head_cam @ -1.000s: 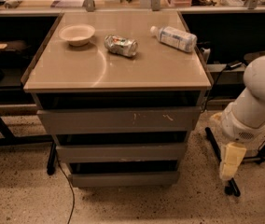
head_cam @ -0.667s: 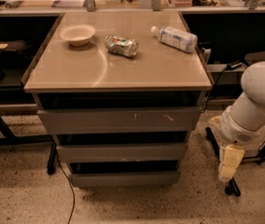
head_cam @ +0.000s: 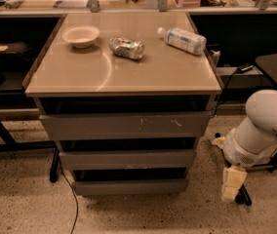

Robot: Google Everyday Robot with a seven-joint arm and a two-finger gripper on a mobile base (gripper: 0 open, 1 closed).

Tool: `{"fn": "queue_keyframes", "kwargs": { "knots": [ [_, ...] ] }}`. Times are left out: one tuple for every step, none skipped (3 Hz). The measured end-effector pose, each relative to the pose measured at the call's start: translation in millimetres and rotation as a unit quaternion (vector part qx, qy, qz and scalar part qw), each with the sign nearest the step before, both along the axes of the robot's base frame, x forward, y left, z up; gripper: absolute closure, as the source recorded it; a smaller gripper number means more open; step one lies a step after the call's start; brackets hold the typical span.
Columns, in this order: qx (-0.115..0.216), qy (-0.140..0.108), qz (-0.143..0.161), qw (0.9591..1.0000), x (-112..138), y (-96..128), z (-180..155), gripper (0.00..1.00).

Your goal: Open middle drawer

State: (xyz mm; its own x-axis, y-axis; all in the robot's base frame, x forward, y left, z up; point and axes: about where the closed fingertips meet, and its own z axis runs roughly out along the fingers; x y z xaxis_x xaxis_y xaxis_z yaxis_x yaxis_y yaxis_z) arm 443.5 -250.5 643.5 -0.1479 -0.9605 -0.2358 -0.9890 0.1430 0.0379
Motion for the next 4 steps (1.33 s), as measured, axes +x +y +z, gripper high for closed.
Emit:
{"fn": "queue_keyframes", "kwargs": {
  "knots": [
    [0.033,-0.016,0.015,0.9992,13.8,17.8,-59.2,0.00],
    [0.064,-0.046,0.032,0.9964,38.2,36.7,-92.7,0.00],
    [0.091,-0.063,0.017,0.9937,62.5,40.1,-110.5,0.00],
    [0.091,-0.063,0.017,0.9937,62.5,40.1,-110.5,0.00]
  ]
}}
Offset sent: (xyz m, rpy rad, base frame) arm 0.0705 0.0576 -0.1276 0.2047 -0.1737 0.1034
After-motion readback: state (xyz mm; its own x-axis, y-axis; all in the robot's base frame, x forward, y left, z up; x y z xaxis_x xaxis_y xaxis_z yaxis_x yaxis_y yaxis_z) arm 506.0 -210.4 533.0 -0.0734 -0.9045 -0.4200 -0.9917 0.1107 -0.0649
